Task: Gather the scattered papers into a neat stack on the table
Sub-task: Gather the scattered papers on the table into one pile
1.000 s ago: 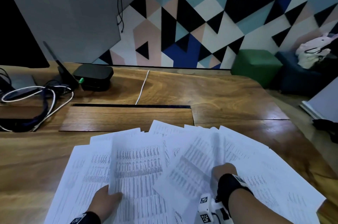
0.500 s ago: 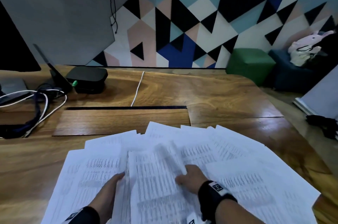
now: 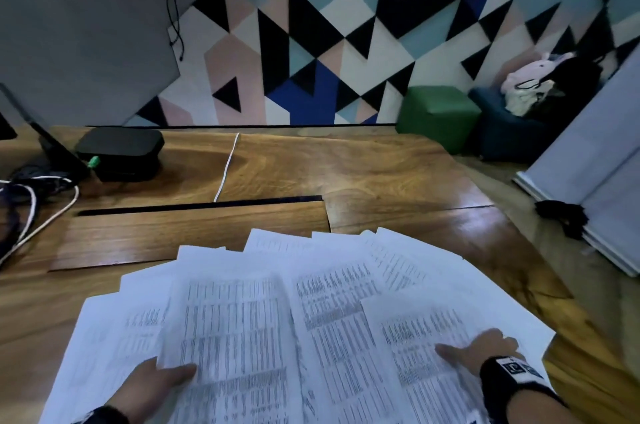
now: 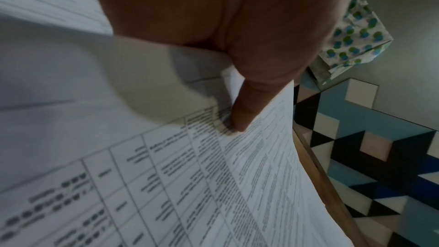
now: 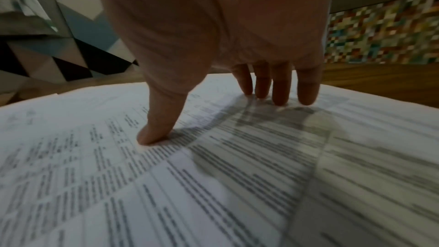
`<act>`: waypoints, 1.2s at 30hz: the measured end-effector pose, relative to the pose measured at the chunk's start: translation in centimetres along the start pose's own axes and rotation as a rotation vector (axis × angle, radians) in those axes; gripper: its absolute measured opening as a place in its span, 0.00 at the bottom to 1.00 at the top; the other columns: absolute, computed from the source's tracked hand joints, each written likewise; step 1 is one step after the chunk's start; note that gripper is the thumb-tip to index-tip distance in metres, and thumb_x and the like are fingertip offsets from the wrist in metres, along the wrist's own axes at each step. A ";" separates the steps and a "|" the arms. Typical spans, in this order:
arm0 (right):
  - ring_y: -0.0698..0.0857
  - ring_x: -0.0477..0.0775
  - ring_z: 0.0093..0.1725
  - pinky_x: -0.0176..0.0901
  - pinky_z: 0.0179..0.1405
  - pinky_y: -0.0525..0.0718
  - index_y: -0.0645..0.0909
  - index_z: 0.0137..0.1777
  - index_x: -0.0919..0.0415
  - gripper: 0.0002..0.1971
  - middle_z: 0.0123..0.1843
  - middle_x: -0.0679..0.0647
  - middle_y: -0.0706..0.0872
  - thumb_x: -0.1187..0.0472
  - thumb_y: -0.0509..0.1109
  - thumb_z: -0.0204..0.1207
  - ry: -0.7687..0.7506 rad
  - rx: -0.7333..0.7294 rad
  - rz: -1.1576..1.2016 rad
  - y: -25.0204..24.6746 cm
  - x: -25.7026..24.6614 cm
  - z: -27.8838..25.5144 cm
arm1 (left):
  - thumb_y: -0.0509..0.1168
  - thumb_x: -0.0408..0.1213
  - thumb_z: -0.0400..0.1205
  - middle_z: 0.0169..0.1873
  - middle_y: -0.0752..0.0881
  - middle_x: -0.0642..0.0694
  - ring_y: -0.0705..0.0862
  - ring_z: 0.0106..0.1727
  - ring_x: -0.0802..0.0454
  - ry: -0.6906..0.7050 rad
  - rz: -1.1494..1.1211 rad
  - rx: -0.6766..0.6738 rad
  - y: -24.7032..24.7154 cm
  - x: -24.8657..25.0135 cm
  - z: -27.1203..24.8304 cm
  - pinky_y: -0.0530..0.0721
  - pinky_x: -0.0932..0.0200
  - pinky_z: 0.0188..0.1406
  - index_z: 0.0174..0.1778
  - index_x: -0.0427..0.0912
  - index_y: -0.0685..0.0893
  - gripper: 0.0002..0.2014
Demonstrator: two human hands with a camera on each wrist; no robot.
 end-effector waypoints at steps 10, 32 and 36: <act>0.71 0.65 0.73 0.57 0.70 0.73 0.63 0.72 0.67 0.61 0.73 0.64 0.72 0.26 0.78 0.47 0.025 0.029 0.078 1.5 0.4 0.6 | 0.73 0.31 0.77 0.39 0.90 0.40 0.88 0.44 0.39 -0.002 -0.003 0.024 0.5 -1.4 -0.8 0.80 0.48 0.48 0.43 0.35 0.87 0.03; 0.85 0.59 0.49 0.47 0.52 0.79 0.83 0.52 0.67 0.16 0.55 0.62 0.86 0.52 0.73 0.76 -0.477 -0.178 0.355 -2.7 -4.6 -6.5 | 0.72 0.36 0.78 0.45 0.91 0.36 0.90 0.43 0.37 0.035 0.004 0.073 0.5 -0.8 0.1 0.88 0.47 0.46 0.52 0.35 0.87 0.10; 0.81 0.66 0.63 0.49 0.57 0.79 0.77 0.68 0.71 0.29 0.67 0.65 0.81 0.47 0.69 0.77 -0.452 -0.117 0.275 0.7 -8.5 -6.7 | 0.71 0.35 0.78 0.47 0.91 0.36 0.89 0.45 0.37 0.035 0.035 0.072 1.2 -1.1 -0.2 0.87 0.45 0.51 0.53 0.35 0.87 0.10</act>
Point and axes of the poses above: each hand's wrist, its own z-axis towards the middle knuckle, its own y-axis out of the palm, x = y × z, the point moved 4 cm from there along z, towards the middle knuckle
